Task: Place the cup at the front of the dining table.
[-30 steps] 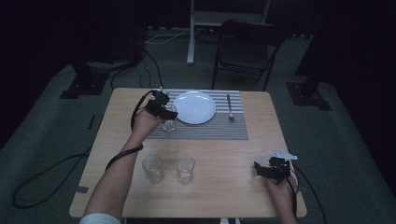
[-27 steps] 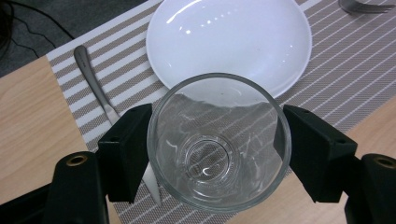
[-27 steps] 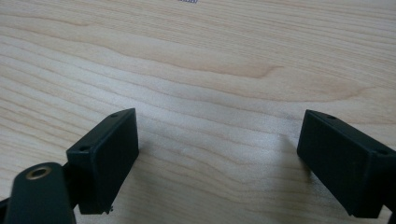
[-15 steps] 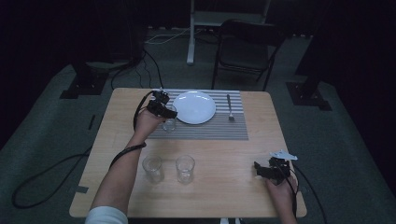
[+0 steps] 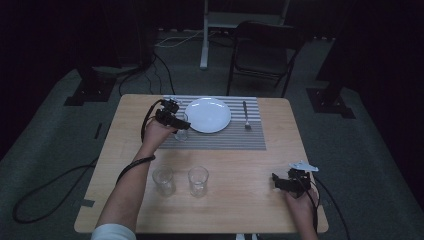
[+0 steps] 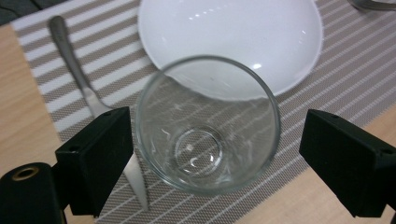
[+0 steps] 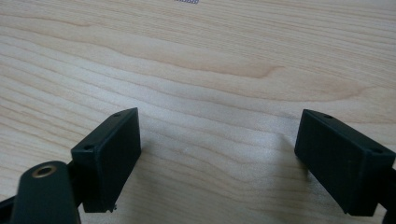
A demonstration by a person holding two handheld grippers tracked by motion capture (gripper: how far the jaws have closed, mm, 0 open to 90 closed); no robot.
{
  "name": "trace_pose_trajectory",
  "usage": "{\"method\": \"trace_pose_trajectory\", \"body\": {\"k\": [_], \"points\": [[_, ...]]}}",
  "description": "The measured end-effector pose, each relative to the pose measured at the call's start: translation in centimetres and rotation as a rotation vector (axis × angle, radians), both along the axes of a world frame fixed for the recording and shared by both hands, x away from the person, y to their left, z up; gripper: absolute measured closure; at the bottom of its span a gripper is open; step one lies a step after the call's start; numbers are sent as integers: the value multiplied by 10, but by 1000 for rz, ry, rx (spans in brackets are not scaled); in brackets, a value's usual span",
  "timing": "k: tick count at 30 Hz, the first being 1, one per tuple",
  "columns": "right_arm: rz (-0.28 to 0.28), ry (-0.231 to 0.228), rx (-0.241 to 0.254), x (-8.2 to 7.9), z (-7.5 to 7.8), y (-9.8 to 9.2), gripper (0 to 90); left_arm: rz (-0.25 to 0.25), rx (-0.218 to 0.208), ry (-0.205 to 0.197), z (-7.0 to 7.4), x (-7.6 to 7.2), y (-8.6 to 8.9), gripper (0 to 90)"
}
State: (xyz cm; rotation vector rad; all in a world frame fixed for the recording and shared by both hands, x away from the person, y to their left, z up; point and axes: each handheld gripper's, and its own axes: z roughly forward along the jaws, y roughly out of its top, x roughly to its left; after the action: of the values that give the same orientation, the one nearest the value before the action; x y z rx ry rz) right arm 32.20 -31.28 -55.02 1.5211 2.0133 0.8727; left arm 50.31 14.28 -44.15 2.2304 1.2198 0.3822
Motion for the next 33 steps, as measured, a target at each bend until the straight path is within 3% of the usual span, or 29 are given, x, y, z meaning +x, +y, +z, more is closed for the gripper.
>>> {"method": "trace_pose_trajectory", "body": {"k": [2, 5, 6, 11, 15, 23, 25, 33], "points": [[0, 0, 0, 0, 0, 0, 141, -12, -16, 16, -1, -1, 2, 98], [0, 0, 0, 0, 0, 0, 141, -25, -22, 47, -4, -3, 4, 17], [0, 0, 0, 0, 0, 0, 141, -25, -8, 40, -5, -5, 4, 17], [0, 0, 0, 0, 0, 0, 142, -43, -37, 57, -10, -12, 10, 0], [0, 0, 0, 0, 0, 0, 142, -36, -47, 52, -13, -19, 14, 0], [0, 0, 0, 0, 0, 0, 142, -34, -30, 57, -21, -29, 23, 0], [1, 0, -1, 0, 0, 0, 142, -33, -46, 62, -21, -32, 27, 0], [1, -1, -1, 0, 0, 0, 142, -22, -58, 23, -22, -45, 43, 0]]}}
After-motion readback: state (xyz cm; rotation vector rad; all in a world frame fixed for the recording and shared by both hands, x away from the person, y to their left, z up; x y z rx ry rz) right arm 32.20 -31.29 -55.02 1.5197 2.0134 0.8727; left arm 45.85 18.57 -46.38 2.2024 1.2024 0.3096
